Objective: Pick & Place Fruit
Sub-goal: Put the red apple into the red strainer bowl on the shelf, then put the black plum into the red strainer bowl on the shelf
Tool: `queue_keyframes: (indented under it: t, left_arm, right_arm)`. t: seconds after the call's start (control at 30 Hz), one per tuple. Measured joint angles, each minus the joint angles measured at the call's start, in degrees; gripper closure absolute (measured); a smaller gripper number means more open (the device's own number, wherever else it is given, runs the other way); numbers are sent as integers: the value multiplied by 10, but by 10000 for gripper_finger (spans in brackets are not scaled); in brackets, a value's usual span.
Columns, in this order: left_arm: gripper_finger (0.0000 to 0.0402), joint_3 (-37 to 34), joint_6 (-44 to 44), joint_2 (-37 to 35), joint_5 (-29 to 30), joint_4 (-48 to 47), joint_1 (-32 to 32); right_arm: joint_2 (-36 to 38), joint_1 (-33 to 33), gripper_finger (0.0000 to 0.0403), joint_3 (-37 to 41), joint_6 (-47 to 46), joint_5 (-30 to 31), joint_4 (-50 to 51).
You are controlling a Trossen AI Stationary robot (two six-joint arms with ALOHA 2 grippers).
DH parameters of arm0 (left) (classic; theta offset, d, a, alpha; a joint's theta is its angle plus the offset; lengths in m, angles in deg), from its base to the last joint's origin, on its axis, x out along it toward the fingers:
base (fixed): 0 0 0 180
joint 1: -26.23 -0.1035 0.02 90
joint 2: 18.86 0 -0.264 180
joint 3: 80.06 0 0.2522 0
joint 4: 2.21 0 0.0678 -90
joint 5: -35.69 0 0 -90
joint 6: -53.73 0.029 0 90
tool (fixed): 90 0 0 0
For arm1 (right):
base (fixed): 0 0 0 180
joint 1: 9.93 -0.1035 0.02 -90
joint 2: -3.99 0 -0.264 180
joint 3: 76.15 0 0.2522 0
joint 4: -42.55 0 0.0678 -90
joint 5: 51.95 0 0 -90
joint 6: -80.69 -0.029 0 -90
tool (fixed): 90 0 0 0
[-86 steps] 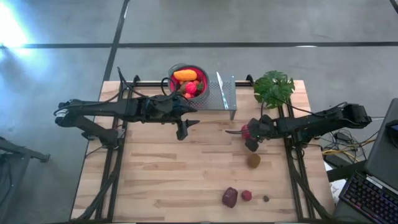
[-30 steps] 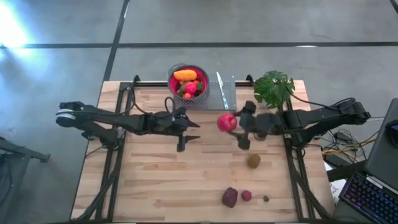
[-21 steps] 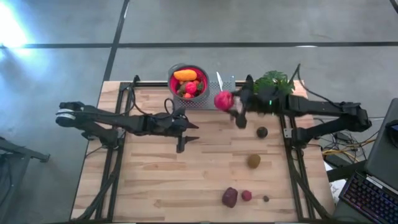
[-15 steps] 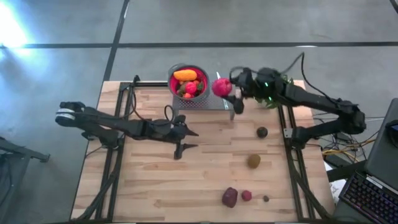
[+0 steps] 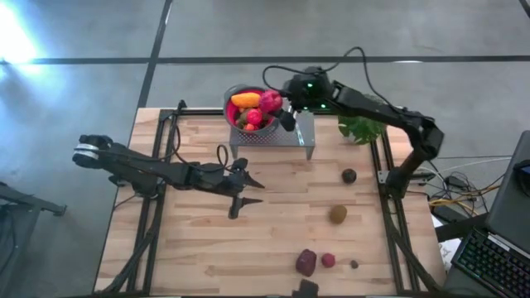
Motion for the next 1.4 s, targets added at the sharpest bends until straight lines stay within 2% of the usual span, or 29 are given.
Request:
queue_keyframes:
  t: [0.23,0.5,0.83,1.03,1.2,1.4]
  left_arm:
    - [190,0,-2,0,0,-1,0]
    - [190,0,-2,0,-1,5,0]
    - [190,0,-2,0,-1,8,0]
    - [190,0,-2,0,-1,10,0]
    - [190,0,-2,0,-1,11,0]
    - [190,0,-2,0,-1,11,0]
  right_arm:
    - [-62,2,65,-39,20,0,20]
    - [-70,1,40,-45,51,5,53]
    - [-58,1,32,-50,66,20,56]
    - [-57,1,6,-61,57,20,71]
    - [-55,1,4,-61,57,20,65]
    - [5,-26,4,-75,84,22,116]
